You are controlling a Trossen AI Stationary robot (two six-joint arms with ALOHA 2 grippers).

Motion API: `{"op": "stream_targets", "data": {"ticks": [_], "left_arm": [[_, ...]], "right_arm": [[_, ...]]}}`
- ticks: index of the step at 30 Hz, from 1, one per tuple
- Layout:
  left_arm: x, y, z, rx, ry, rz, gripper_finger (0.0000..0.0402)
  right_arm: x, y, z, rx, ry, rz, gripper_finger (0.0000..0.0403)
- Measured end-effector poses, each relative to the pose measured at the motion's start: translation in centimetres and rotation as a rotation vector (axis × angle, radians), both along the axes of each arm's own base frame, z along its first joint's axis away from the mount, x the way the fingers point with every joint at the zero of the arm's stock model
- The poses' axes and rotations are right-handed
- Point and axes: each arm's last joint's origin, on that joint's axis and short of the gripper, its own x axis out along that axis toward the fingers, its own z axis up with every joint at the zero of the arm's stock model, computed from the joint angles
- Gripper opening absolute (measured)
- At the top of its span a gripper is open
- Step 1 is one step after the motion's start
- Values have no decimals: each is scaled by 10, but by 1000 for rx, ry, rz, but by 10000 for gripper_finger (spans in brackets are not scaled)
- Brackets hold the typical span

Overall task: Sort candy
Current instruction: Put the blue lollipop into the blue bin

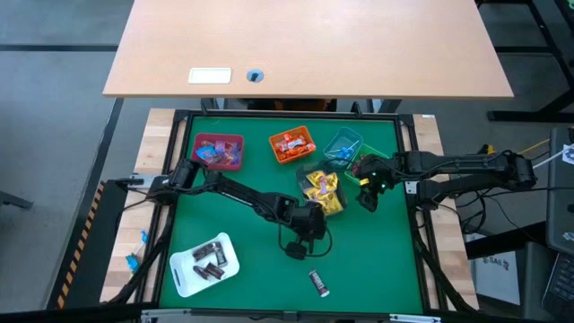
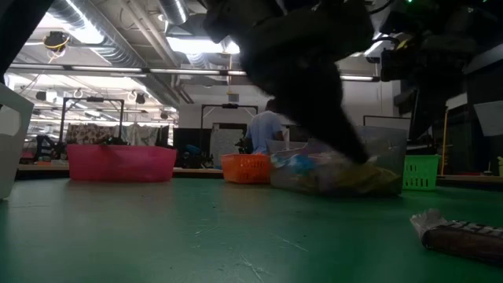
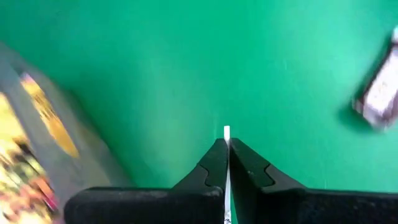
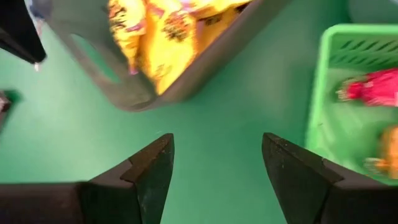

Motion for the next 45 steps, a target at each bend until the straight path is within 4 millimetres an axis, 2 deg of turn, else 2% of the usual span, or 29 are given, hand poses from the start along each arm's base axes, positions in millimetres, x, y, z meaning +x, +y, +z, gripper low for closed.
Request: {"op": "stream_targets", "data": {"ticks": [12,15,20,24,34,38,45], "left_arm": [[24,-2,33,-65,-327,113,0],[29,3,40,-57,-409,146,0],[36,22,49,-64,-503,190,0],[42,45,56,-60,-587,249,0],[46,123,68,5,-715,408,0],[44,153,71,22,-748,463,0],[36,202,74,33,-789,534,0]], "right_arm": [[1,1,5,63,-4,-29,244],[4,1,15,60,-32,-27,244],[8,0,44,52,-85,-20,243],[11,0,71,46,-148,-18,243],[12,0,129,28,-329,-9,243],[13,0,138,23,-377,-7,243],[16,0,142,19,-428,-6,243]]}}
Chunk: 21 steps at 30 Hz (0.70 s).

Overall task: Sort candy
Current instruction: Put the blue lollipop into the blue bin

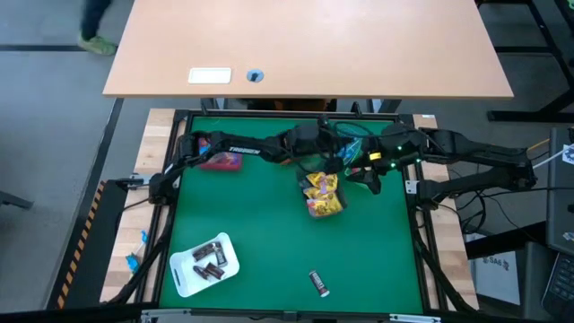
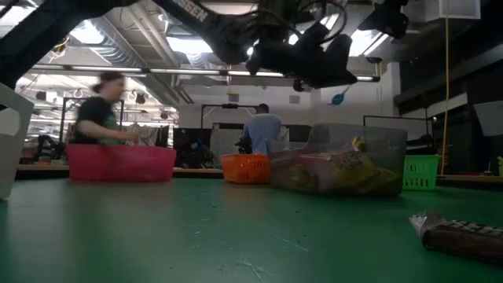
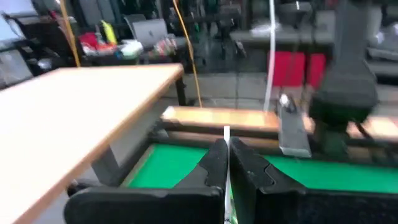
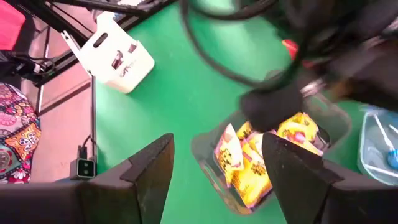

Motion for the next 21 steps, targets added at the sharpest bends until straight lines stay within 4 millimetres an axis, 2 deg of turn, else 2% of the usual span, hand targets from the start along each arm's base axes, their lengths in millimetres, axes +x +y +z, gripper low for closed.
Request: {"op": "stream_targets", "data": {"ticks": [3,8,16,21], "left_arm": [[0,16,-3,-24,-77,6,0],[5,29,-29,-59,-99,10,0],[11,32,-71,-73,-18,26,0],[12,33,-84,-79,14,59,0]], "right_arm": [[1,0,1,-2,-19,0,243],[1,0,2,-2,-20,-1,243],[1,-1,2,-22,-21,-23,243],[3,-2,4,-32,-46,-34,243]]}}
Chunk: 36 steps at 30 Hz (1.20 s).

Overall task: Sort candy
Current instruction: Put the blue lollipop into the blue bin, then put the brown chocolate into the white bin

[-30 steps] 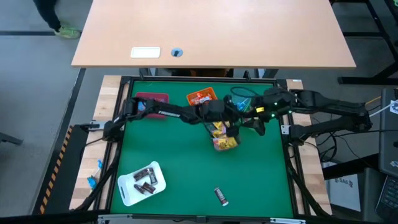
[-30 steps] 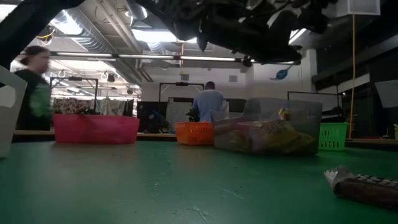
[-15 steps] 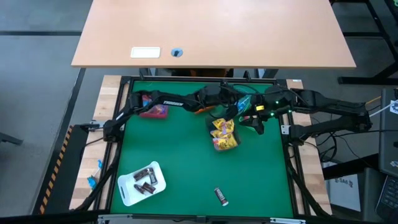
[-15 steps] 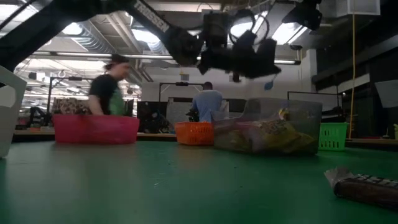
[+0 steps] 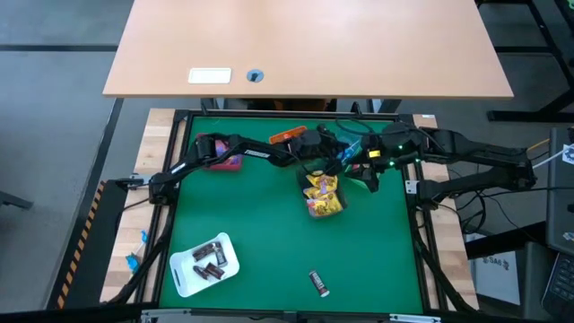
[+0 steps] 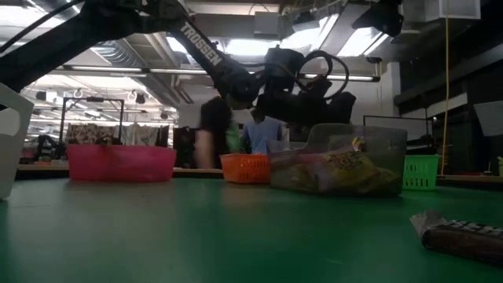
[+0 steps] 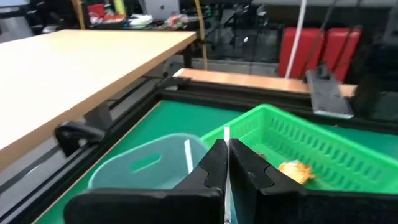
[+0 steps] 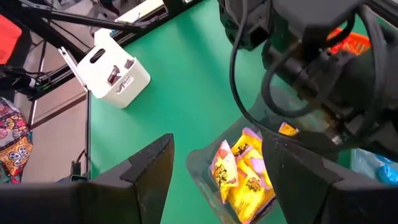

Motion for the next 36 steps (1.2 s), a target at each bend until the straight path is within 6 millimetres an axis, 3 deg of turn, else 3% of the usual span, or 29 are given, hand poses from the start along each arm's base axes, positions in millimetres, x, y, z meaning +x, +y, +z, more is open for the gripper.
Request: {"op": "stream_targets", "data": {"ticks": [4,15,20,26,30,36], "left_arm": [[0,1,-1,0,8,42,15],[-1,-3,2,-94,-1,30,126],[-7,-11,32,-119,54,-14,135],[-31,-21,68,-193,265,-51,133],[-52,-45,100,-194,397,-147,132],[-86,-114,133,-213,609,-272,132]], "right_arm": [[2,0,0,-6,-10,5,243],[15,1,-10,-1,46,42,243],[18,16,-12,6,56,122,243],[16,44,-11,-3,52,250,243],[16,64,-14,-26,64,314,243],[20,102,-26,-66,120,367,243]]}}
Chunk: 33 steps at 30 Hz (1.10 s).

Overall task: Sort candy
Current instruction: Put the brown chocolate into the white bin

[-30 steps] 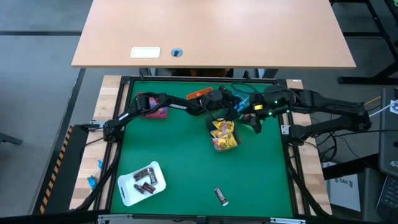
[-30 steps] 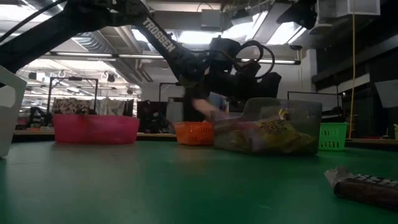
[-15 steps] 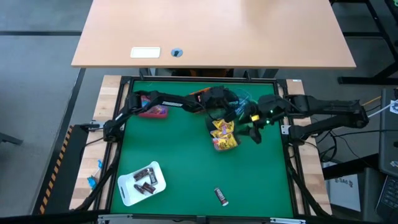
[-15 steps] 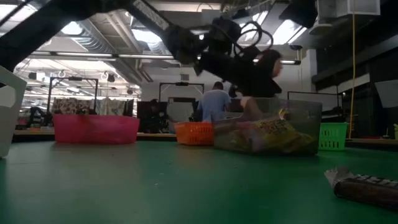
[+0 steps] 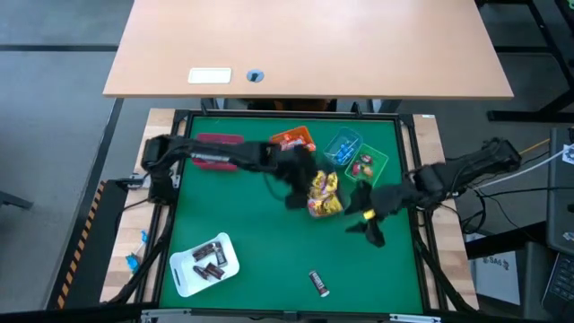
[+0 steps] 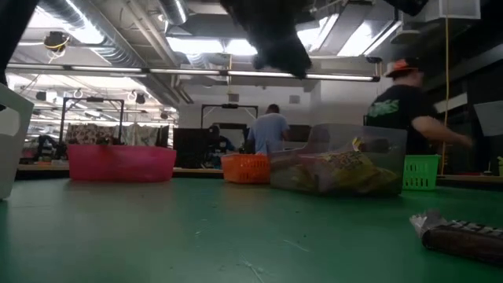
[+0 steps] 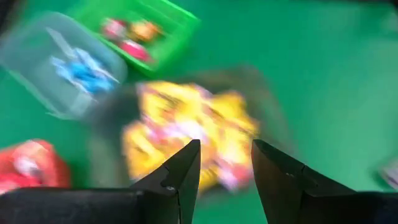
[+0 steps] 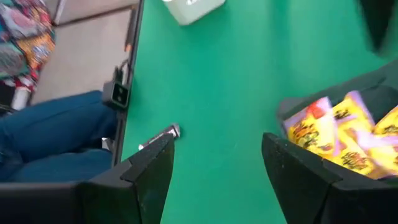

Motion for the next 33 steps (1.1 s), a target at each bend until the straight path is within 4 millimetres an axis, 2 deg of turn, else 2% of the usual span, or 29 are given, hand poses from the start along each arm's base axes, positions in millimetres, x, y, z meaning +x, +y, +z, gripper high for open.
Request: {"op": "stream_targets", "data": {"ticks": [4,9,12,15,20,27,33], "left_arm": [[-10,-57,5,-23,51,-102,132],[-19,-127,5,13,33,-241,132],[-27,-159,3,66,27,-276,132],[-34,-182,1,114,17,-309,132],[-43,-204,1,193,-4,-346,132],[-46,-211,2,201,-14,-348,132],[-48,-214,1,182,-10,-340,132]], "right_arm": [[6,30,-16,-40,46,2,243],[16,66,-37,-5,99,-2,243],[22,85,-51,12,120,-3,243],[29,99,-64,30,138,-19,243],[43,114,-88,81,190,-94,243],[52,121,-115,127,297,-236,243],[58,124,-130,242,371,-461,243]]}}
